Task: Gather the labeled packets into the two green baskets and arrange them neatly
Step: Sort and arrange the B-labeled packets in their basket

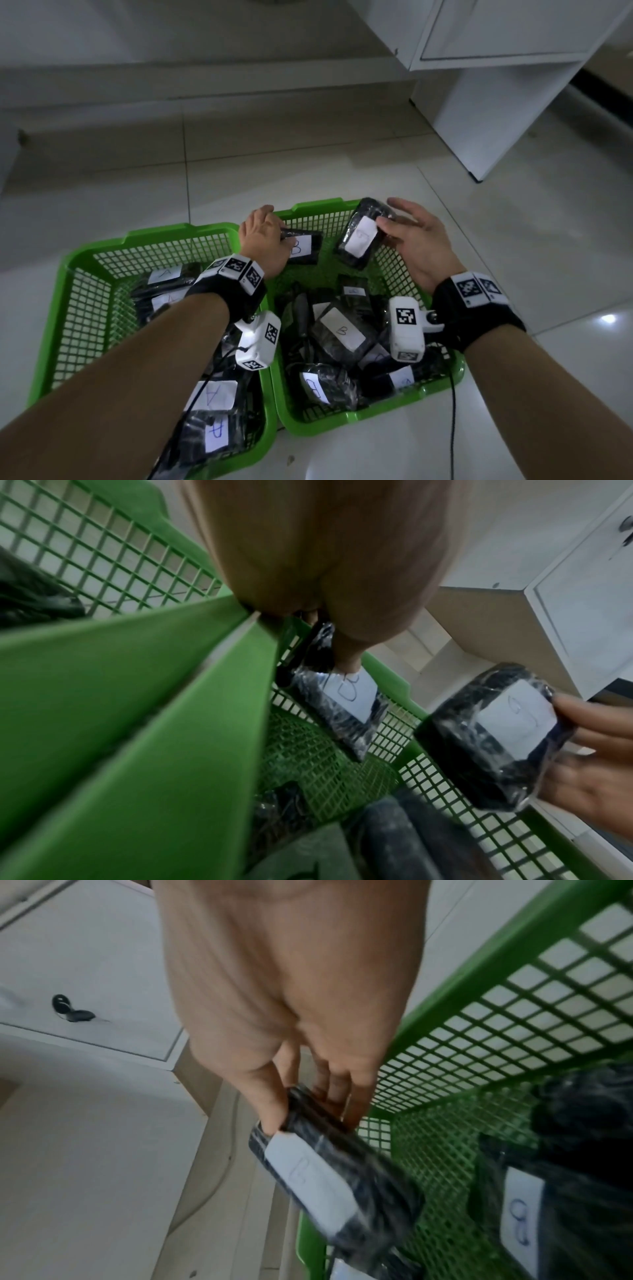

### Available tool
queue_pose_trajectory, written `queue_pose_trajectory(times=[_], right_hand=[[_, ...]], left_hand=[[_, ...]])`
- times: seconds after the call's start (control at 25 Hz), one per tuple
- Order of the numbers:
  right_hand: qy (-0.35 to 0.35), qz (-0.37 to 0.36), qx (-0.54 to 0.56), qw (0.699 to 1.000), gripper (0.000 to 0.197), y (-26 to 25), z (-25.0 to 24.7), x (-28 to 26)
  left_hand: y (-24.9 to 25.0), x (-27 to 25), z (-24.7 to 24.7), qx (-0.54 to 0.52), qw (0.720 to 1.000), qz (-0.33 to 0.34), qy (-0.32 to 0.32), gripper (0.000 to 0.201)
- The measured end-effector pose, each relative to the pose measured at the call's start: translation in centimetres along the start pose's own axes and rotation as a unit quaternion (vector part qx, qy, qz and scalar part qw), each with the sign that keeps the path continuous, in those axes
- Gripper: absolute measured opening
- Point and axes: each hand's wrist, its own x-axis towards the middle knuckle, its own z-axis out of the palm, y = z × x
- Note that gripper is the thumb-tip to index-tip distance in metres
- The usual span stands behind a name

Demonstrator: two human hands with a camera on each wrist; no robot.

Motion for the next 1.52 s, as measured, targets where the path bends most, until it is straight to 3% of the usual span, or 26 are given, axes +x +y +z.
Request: queue_pose_trajectory(times=[0.08,0.16,0.28,0.36,0.44,0.6,0.68,1.04,1.16,1.28,1.44,1.52], right_hand=[[0.042,-0.067,-0.073,0.994,0.039,-0.7,0.5,0.5],[0.007,-0.122,-0.232,0.965,0.035,-1.0,1.9,1.2],[-0.098,-0.159,-0.487,0.853,0.034,0.2,4.5,1.9],[-0.135,-0.153,-0.567,0.798,0.039,1.3,5.6,2.2],[-0.134,-0.143,-0.625,0.756,0.038,1.8,6.0,2.4],[-0.157,-0.126,-0.727,0.656,0.015,1.5,6.3,2.6],[-0.174,-0.125,-0.740,0.638,0.012,1.3,6.5,2.6],[-0.164,-0.155,-0.740,0.634,0.019,1.3,8.2,3.0],[-0.261,-0.066,-0.680,0.682,0.003,1.7,10.3,2.0],[-0.311,-0.038,-0.658,0.684,0.012,2.3,10.9,1.7],[-0.260,-0.046,-0.593,0.761,0.017,-0.3,7.5,0.5],[-0.204,-0.044,-0.604,0.769,0.027,-1.3,4.0,-0.2]], left_hand=[[0.1,0.0,0.1,0.028,0.999,0.003,-0.017,0.027],[0.2,-0.1,0.0,0.055,0.998,0.010,-0.022,0.026],[0.4,-0.4,-0.3,0.075,0.996,0.026,-0.033,0.035],[0.5,-0.5,-0.6,0.105,0.993,0.033,-0.049,0.039],[0.3,-0.3,-0.7,0.141,0.987,0.048,-0.064,0.059],[-0.9,-0.4,-0.8,0.174,0.975,0.077,-0.115,0.104],[-1.0,-0.5,-0.6,0.191,0.971,0.084,-0.118,0.112],[-1.1,-0.5,-0.2,0.220,0.966,0.089,-0.101,0.114],[-1.3,-0.5,-0.1,0.224,0.965,0.086,-0.104,0.112],[-1.3,-0.4,-0.1,0.218,0.966,0.096,-0.098,0.109],[-1.1,-0.9,-1.2,0.195,0.968,0.095,-0.129,0.091],[-0.2,-1.3,-2.3,0.160,0.971,0.079,-0.161,0.082]])
